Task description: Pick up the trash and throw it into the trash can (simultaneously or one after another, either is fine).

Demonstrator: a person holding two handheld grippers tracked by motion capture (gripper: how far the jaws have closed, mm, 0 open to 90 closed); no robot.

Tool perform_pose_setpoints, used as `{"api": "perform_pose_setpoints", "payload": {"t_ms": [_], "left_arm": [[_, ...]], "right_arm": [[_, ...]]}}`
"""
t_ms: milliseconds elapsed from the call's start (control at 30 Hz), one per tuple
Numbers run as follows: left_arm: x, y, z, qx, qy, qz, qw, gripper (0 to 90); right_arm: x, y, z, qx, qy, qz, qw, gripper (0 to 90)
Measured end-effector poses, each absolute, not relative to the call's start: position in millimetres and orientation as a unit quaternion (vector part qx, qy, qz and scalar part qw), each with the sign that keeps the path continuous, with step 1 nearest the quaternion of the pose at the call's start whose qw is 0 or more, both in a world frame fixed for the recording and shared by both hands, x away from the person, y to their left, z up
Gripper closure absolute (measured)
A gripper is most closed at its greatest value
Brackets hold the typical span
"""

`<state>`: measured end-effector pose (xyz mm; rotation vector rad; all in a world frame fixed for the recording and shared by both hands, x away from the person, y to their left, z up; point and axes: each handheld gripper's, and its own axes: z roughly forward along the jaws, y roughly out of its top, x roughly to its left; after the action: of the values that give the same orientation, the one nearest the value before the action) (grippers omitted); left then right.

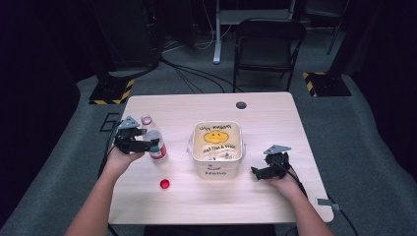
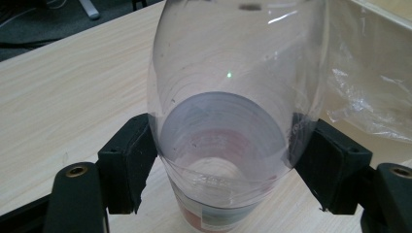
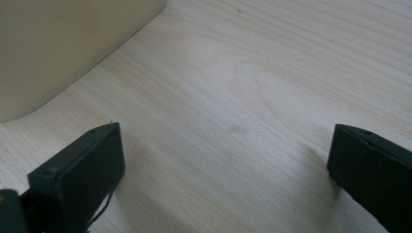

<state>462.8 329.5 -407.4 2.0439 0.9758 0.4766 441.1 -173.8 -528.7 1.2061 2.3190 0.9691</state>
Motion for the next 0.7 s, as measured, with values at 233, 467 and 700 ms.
{"api": "perform_pose_setpoints", "payload": {"t_ms": [233,467,700], "left_arm": [[460,326,-396,0.810,0.377,0.191,0.407,26.6],[457,322,-384,0.810,0.373,0.194,0.409,26.7],[455,319,-372,0.806,0.375,0.190,0.416,26.7]], "right_arm": [[442,-174,-529,0.423,0.819,0.344,0.178,0.0],[441,-174,-529,0.425,0.819,0.343,0.177,0.0],[442,-174,-529,0.423,0.819,0.344,0.178,0.0]]}}
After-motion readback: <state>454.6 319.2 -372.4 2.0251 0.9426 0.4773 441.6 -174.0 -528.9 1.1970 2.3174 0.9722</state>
